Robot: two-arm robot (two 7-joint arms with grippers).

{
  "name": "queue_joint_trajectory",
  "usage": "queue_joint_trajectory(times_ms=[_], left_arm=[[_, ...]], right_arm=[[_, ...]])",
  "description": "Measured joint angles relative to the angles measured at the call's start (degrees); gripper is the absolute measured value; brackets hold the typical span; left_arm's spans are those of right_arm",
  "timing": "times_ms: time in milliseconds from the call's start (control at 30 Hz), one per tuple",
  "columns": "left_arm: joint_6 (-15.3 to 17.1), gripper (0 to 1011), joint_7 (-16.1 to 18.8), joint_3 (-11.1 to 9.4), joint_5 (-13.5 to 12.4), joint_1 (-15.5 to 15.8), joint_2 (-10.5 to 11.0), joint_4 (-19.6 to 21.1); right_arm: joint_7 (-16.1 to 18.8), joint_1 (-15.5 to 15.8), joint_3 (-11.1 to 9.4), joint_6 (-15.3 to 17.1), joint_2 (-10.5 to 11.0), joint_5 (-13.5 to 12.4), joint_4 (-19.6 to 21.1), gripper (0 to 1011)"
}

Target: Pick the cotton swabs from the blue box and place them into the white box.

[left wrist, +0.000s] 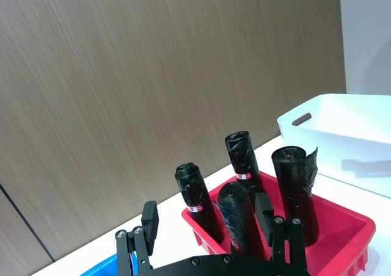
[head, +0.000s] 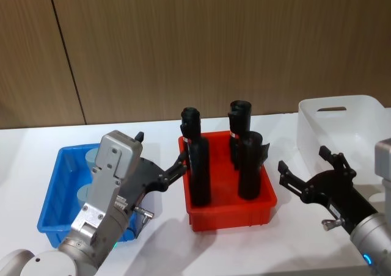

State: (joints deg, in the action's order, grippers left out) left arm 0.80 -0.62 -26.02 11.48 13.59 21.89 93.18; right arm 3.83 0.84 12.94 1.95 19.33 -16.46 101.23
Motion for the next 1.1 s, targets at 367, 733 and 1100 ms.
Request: queue_joint_trajectory(times_ms=[367, 733, 1100], left_arm=[[0.0, 1004, 0.0, 0.0, 0.0, 0.0, 0.0, 0.0], [1.7, 1004, 0.6, 0.5, 1.9, -0.1, -0.2, -0.4], [4.7, 1004, 2.5, 1.7, 5.1, -0.3, -0.1, -1.0]], right_arm=[[0.0, 0.0, 0.0, 0.0, 0.0, 0.0, 0.0, 1002], [0.0, 0.0, 0.0, 0.0, 0.0, 0.0, 0.0, 1002], [0.0, 0.0, 0.0, 0.0, 0.0, 0.0, 0.0, 1002]])
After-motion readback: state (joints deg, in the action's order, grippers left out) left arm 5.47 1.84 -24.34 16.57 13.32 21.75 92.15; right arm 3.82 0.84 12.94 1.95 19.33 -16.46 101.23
